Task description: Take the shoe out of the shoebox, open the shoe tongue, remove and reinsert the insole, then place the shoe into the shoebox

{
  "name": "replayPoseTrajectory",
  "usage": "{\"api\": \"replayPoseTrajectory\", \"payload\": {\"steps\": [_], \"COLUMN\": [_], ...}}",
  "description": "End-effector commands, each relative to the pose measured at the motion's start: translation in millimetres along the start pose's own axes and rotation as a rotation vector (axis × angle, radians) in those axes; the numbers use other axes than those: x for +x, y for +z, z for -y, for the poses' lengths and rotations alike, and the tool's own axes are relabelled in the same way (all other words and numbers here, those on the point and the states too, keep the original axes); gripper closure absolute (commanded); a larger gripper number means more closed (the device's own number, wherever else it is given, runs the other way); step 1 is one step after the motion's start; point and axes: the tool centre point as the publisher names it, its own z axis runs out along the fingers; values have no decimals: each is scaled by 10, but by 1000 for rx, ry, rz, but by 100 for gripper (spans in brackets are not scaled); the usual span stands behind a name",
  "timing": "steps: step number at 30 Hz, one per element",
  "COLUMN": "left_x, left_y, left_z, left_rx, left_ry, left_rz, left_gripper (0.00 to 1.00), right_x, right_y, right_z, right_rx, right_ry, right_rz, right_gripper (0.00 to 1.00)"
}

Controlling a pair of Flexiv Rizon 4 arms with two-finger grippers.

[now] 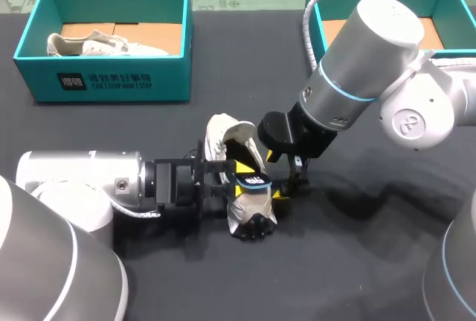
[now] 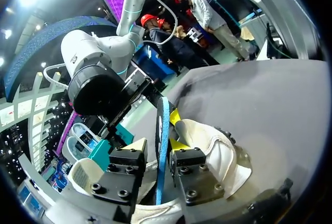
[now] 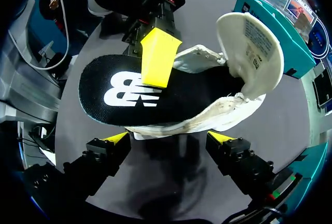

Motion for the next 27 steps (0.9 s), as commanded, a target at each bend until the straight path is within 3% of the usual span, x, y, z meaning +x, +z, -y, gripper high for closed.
{"api": "replayPoseTrajectory", "payload": {"steps": [1, 8, 9, 11, 18, 27], "left_x": [-25, -60, -59, -55, 1, 158], "left_y": [-19, 55, 69, 94, 123, 17], "left_z": [97, 197, 199, 192, 82, -220], "left_rx": [4, 19, 15, 2, -39, -117], "left_ry": [1, -9, -14, -32, -45, -55], "left_rz": [1, -6, -7, -15, -43, -64], "left_gripper": [73, 74, 77, 100, 100, 100], "right_x": [6, 6, 6, 6, 6, 6], "right_y": [10, 10, 10, 10, 10, 10], "right_z": [-3, -3, -3, -3, -3, -3], "right_rx": [1, 1, 1, 1, 1, 1], "right_ry": [0, 0, 0, 0, 0, 0], "right_rz": [1, 1, 1, 1, 1, 1], "right_gripper": [0, 0, 0, 0, 0, 0]}}
